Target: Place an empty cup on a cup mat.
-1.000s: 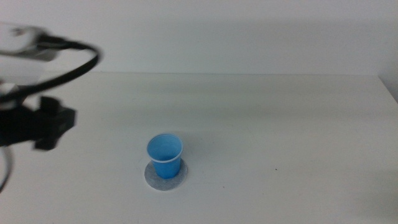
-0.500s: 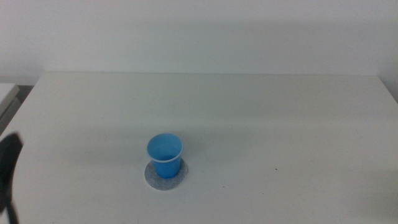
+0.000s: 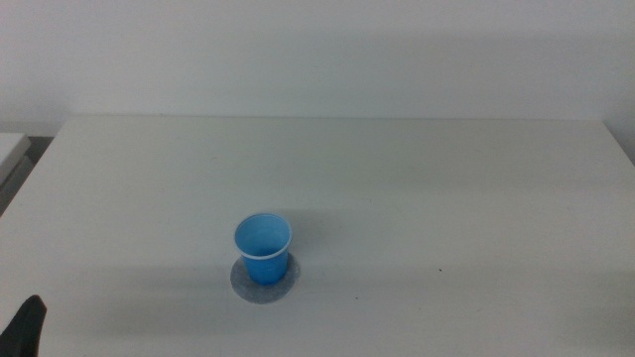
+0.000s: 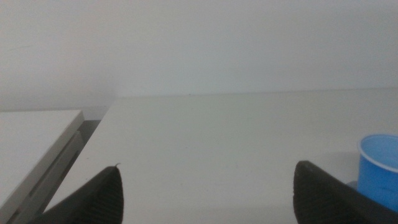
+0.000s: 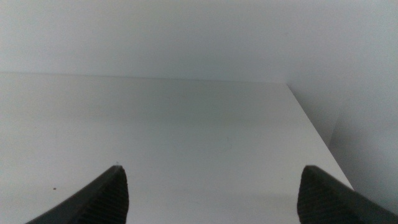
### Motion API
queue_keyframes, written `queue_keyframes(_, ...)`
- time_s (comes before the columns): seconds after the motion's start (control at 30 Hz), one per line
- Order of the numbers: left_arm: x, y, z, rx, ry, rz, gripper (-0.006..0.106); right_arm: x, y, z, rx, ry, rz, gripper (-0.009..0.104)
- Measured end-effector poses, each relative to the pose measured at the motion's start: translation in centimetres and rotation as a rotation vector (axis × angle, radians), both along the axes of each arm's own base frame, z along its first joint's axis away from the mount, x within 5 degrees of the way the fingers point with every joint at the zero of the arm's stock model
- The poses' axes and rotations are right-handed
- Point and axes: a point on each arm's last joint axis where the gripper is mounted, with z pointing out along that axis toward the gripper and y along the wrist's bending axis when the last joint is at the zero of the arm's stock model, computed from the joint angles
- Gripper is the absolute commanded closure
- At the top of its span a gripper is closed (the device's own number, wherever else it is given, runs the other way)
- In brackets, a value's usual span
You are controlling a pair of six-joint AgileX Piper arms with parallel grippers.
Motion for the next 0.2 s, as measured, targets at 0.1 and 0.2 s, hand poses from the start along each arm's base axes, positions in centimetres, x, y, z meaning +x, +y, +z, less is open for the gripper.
queue_keyframes(0.1, 0.01, 0.02, -0.21, 0.014, 0.009, 0.001, 0.007, 0.0, 0.0, 0.0, 0.0, 0.0, 0.0, 0.002)
queue_keyframes(0.2, 0.01, 0.01, -0.2, 0.005, 0.011, 0.0, 0.007, 0.0, 0.0, 0.0, 0.0, 0.0, 0.0, 0.002)
